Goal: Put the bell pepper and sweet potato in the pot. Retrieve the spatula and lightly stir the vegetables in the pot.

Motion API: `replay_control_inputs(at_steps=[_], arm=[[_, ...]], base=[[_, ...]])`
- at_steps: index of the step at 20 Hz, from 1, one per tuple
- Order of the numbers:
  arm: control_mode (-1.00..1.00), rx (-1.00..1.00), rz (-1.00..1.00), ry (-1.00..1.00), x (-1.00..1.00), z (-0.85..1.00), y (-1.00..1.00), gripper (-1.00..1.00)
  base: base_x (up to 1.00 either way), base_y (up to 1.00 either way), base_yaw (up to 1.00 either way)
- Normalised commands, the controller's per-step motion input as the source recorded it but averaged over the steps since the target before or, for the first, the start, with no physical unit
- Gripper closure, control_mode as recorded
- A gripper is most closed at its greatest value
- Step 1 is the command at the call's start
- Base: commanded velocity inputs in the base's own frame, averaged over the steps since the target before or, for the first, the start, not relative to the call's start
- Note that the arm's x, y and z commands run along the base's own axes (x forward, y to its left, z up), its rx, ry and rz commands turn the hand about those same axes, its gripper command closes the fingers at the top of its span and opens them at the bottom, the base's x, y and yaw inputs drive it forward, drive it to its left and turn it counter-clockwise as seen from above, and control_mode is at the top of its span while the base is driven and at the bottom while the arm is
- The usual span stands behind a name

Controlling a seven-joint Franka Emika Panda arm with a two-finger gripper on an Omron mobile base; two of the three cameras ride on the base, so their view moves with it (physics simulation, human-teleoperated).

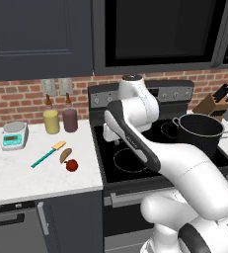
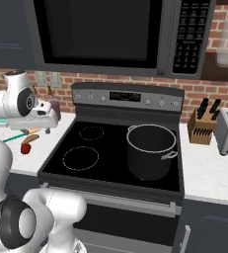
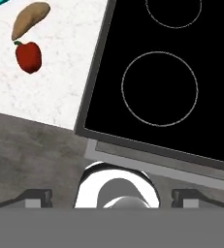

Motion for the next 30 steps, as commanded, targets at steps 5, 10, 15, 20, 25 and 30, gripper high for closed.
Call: replay_control_inputs(at_steps=[5, 10, 15, 20, 25, 30], arm=[[-1.00, -0.02, 0.14, 0.13, 0.01, -0.50, 1.00, -1.00], [-1.00, -0.01, 0.10, 0.07, 0.13, -0.56, 0.99, -1.00], [-1.00, -0.05, 0.03, 0.00, 0.22, -0.53, 0.83, -1.00], [-1.00, -0.08, 0.00, -0.02, 0.30, -0.44, 0.43, -1.00], [-1.00, -0.09, 0.00, -0.04, 0.36, -0.34, 0.08, -1.00], [-1.00, -0.09, 0.00, -0.06, 0.45, -0.20, 0.00, -1.00]], base=[[0.00, 0.00, 0.00], [0.00, 0.00, 0.00], [0.00, 0.00, 0.00], [0.00, 0.00, 0.00], [0.00, 0.00, 0.00], [0.00, 0.00, 0.00]])
